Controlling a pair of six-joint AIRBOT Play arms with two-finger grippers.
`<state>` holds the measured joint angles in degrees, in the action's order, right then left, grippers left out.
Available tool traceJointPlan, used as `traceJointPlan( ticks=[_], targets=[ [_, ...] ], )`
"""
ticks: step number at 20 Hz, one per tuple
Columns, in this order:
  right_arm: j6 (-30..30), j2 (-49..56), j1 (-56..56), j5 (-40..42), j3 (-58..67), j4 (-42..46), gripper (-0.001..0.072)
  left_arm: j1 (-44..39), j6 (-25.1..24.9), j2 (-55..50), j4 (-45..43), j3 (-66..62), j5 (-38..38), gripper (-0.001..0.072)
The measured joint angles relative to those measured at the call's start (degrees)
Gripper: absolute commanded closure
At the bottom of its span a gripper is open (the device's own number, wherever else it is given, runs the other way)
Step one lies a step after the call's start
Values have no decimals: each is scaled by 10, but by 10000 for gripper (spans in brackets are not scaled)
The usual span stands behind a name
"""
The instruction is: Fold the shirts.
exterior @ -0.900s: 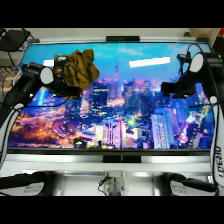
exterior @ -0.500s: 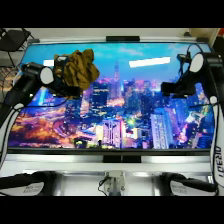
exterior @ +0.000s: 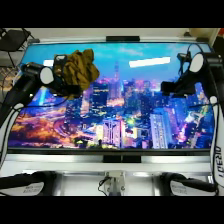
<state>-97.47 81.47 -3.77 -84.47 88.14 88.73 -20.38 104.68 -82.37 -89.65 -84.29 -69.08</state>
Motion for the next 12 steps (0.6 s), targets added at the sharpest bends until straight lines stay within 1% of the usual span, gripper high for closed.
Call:
traceJointPlan(
  ticks=[2, 5, 6, 7, 8, 9, 10, 12],
  targets=[
    [0, 0, 0, 12, 0, -1, 217, 0, 36, 0, 10, 0, 54, 29],
    [-2, 0, 0, 35, 0, -2, 218, 1, 64, 0, 16, 0, 154, 38],
    [-2, 0, 0, 45, 0, -3, 218, 1, 66, 0, 16, 0, 181, 99],
    [-2, 0, 0, 52, 0, -5, 218, 2, 66, -3, 13, 0, 207, 139],
    [-2, 0, 0, 58, 0, -10, 218, 7, 63, -7, 6, 0, 227, 282],
    [-2, 0, 0, 63, 0, -16, 218, 18, 59, -15, -7, -3, 241, 295],
    [-2, 0, 0, 68, 0, -23, 218, 32, 58, -25, -16, -7, 245, 285],
    [-2, 0, 0, 73, 0, -33, 218, 70, 55, -55, -19, -23, 225, 30]
  ],
)
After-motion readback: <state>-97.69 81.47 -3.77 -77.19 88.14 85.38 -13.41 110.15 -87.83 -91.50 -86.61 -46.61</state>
